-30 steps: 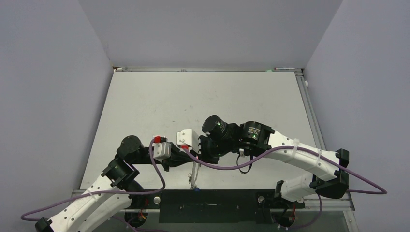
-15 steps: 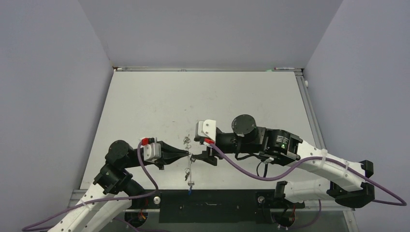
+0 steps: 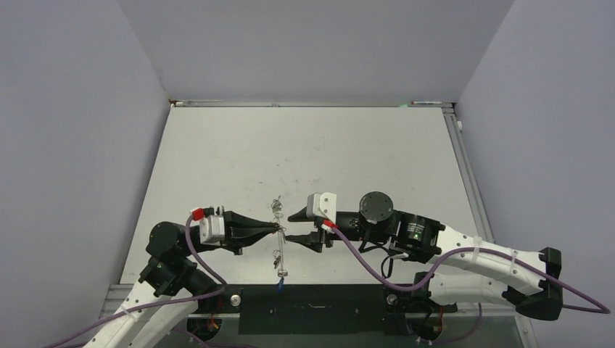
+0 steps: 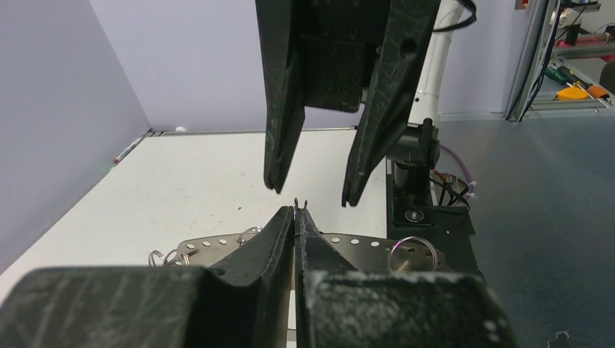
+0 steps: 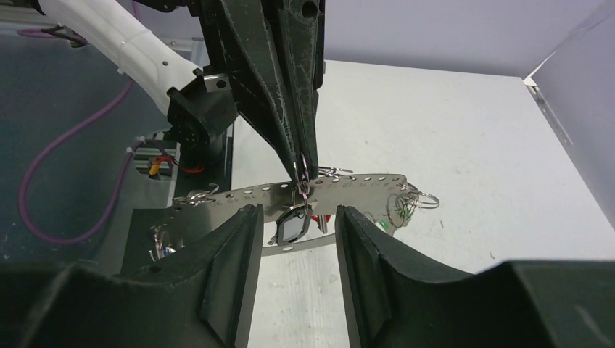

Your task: Put the keys on the keyring

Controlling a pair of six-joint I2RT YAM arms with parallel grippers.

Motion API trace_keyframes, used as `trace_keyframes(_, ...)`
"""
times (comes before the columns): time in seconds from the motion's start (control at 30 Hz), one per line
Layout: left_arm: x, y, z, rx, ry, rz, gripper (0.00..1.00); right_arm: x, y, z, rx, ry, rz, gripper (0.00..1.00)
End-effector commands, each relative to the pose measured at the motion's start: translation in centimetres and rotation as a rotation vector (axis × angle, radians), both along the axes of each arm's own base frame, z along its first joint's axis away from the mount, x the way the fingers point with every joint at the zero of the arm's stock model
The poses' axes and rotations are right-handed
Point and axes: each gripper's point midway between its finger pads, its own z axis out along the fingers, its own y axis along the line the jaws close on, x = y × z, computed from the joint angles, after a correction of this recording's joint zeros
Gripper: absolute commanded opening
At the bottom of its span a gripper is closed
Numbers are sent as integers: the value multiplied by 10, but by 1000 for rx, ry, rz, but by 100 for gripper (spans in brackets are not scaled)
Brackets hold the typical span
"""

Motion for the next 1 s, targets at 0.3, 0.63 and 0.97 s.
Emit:
trace_keyframes(0.3, -8, 12, 46, -201, -53, 2, 0, -7, 10, 49, 284, 20, 156, 40)
trace_keyframes(0.63, -7, 16, 51, -241, -46, 1, 0, -10, 17, 45, 285, 33, 194, 38)
trace_keyframes(0.97, -8, 18, 53, -258, -48, 0, 0, -4, 24, 44, 294, 27, 197, 34)
